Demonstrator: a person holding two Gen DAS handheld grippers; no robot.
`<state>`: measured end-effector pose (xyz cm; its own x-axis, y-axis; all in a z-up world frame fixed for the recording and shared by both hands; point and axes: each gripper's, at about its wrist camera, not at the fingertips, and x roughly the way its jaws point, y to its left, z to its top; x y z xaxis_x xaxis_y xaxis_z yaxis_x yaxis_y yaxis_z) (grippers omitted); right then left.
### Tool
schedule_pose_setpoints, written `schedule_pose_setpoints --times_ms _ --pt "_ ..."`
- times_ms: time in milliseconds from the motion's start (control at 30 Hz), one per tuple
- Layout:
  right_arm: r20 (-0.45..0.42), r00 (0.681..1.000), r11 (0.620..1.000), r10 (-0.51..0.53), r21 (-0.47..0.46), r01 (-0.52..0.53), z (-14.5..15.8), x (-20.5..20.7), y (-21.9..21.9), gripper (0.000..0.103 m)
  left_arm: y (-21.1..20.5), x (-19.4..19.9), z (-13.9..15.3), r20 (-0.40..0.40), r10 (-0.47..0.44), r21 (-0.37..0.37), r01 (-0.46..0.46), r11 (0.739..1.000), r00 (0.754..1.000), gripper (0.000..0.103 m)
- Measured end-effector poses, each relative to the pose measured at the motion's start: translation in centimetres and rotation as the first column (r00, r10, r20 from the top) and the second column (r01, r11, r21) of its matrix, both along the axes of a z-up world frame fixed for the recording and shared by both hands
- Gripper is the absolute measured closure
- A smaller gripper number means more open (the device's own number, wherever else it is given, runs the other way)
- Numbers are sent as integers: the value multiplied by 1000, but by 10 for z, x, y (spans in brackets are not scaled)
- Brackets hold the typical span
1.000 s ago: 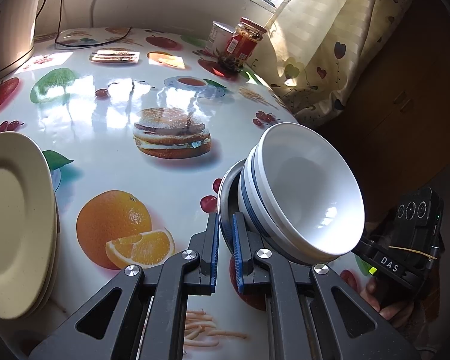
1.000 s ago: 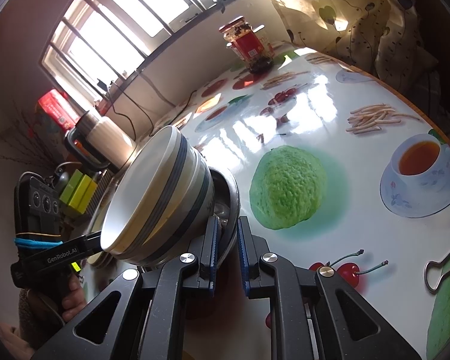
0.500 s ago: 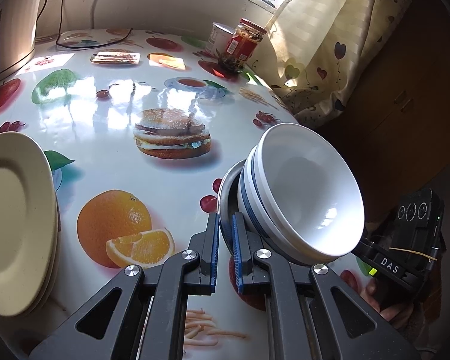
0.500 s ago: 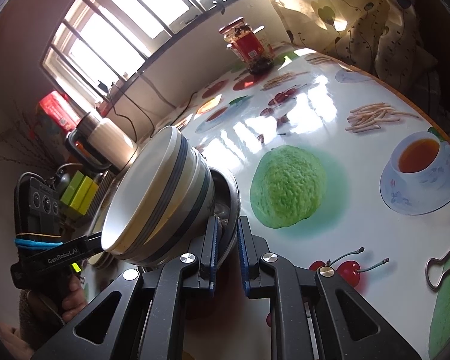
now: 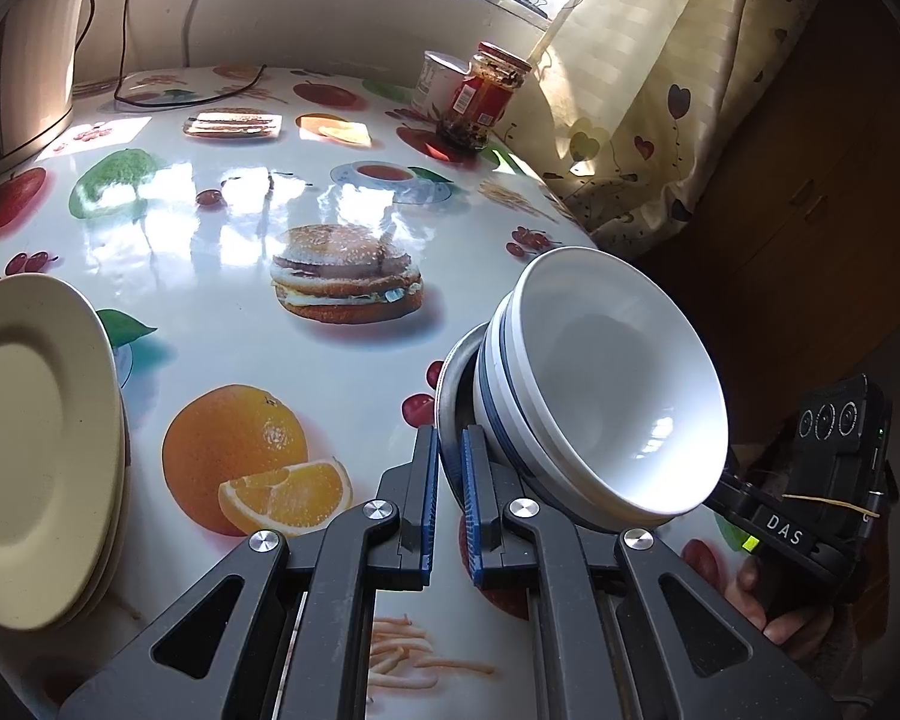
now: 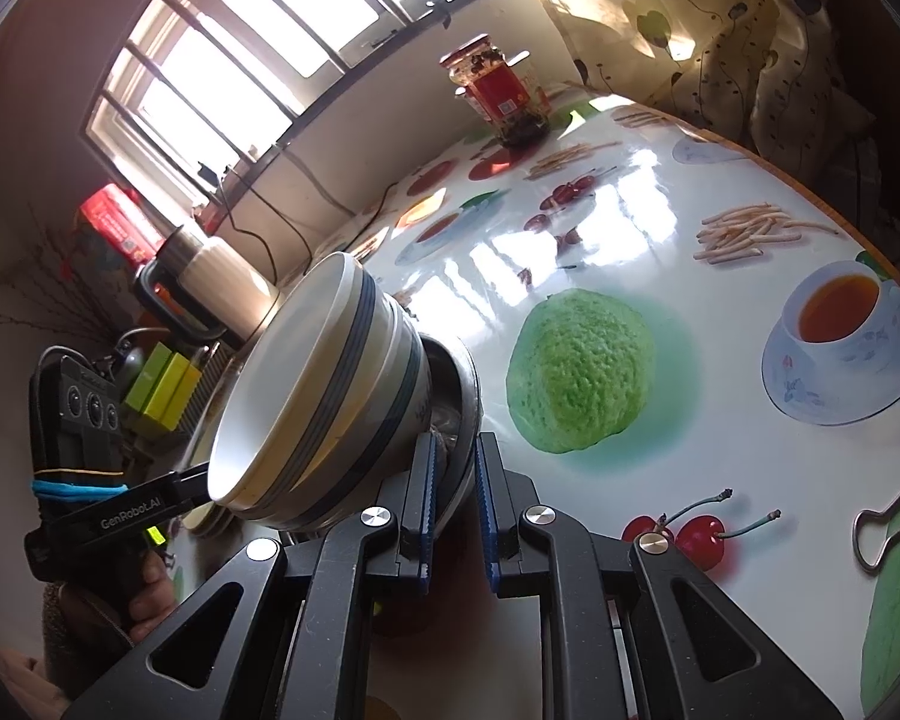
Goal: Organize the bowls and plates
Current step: 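Lift the bowl stack with both tools and carry it toward the cream plates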
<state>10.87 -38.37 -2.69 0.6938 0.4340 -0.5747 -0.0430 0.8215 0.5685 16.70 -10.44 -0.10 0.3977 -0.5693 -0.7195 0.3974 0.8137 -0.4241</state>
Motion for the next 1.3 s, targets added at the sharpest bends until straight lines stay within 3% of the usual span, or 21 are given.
schedule_pose_setpoints --times_ms 1300 --pt "46 995 996 86 7 -86 27 11 32 90 39 -18 34 67 111 3 -112 994 992 97"
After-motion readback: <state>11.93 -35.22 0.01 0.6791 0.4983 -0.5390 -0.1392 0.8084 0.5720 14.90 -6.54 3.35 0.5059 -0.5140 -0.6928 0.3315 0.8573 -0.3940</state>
